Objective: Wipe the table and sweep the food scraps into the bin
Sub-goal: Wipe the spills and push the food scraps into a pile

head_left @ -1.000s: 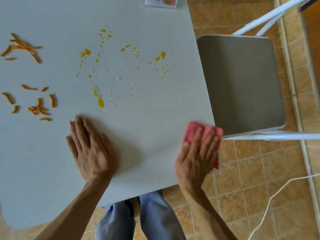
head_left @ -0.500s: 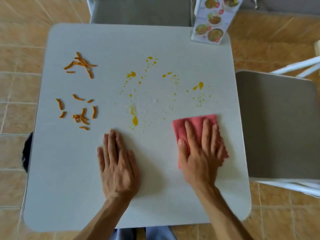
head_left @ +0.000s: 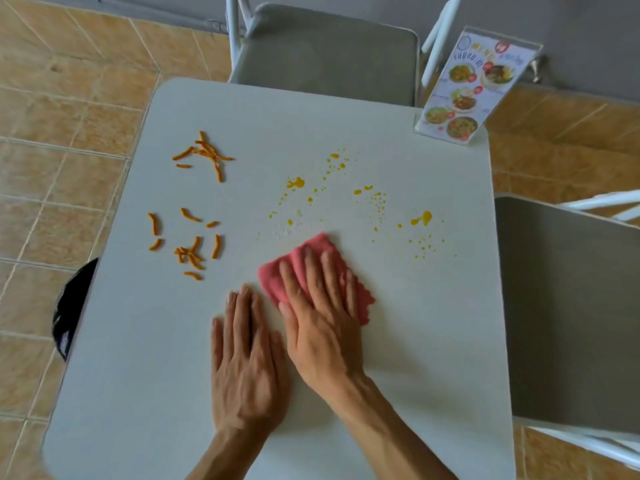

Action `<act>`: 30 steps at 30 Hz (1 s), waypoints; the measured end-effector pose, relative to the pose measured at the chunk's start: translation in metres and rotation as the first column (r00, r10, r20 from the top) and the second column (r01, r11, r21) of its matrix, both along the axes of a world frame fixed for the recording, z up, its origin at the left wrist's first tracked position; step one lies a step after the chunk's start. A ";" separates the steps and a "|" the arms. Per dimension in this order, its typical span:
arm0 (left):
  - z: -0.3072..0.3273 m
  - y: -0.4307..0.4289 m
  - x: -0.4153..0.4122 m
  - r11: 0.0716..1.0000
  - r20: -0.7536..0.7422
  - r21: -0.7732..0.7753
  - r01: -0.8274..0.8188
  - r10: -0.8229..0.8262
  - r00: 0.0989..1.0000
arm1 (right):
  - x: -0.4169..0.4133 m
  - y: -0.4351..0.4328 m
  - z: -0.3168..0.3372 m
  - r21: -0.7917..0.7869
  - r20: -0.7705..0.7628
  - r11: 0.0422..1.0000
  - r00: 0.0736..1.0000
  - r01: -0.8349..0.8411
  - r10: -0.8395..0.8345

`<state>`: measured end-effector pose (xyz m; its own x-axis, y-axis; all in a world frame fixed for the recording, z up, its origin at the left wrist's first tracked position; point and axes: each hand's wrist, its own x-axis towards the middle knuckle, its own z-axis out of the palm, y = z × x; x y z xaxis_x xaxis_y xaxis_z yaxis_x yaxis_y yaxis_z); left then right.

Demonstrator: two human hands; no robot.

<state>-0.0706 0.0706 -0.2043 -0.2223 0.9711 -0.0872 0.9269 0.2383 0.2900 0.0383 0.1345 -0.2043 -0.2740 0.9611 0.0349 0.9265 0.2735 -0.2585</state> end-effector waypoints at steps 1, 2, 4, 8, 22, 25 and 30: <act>0.000 0.000 -0.001 1.000 0.015 0.004 0.004 -0.004 1.000 | 0.017 -0.001 0.002 0.009 0.009 0.994 0.994 -0.105 0.105; -0.001 0.000 -0.002 1.000 0.028 0.013 0.005 -0.005 1.000 | 0.037 -0.001 0.003 0.013 0.023 0.987 0.987 -0.158 0.158; -0.001 0.000 -0.004 0.999 0.043 0.039 -0.001 0.000 0.999 | 0.077 -0.004 0.003 0.012 0.057 0.997 0.995 -0.080 0.079; 0.000 -0.001 -0.001 0.997 0.086 0.077 -0.026 0.019 0.996 | 0.136 0.019 0.001 -0.009 0.175 0.903 0.890 0.430 -0.422; 0.005 0.066 0.030 0.990 0.124 0.088 -0.109 0.097 0.988 | 0.183 0.114 0.010 -0.042 0.167 0.996 0.982 -0.080 0.086; 0.003 0.066 0.033 0.993 0.053 0.063 -0.096 0.093 0.994 | 0.168 0.146 0.005 -0.068 0.132 0.868 0.867 0.491 -0.480; 0.004 0.065 0.034 0.994 0.012 0.053 -0.092 0.091 0.996 | 0.093 0.144 0.005 -0.046 0.078 0.996 0.994 0.080 -0.076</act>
<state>-0.0367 0.1353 -0.2008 -0.3100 0.9500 -0.0380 0.8990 0.3059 0.3134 0.1314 0.2782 -0.1997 -0.1979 0.9797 -0.0309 0.9621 0.1881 -0.1975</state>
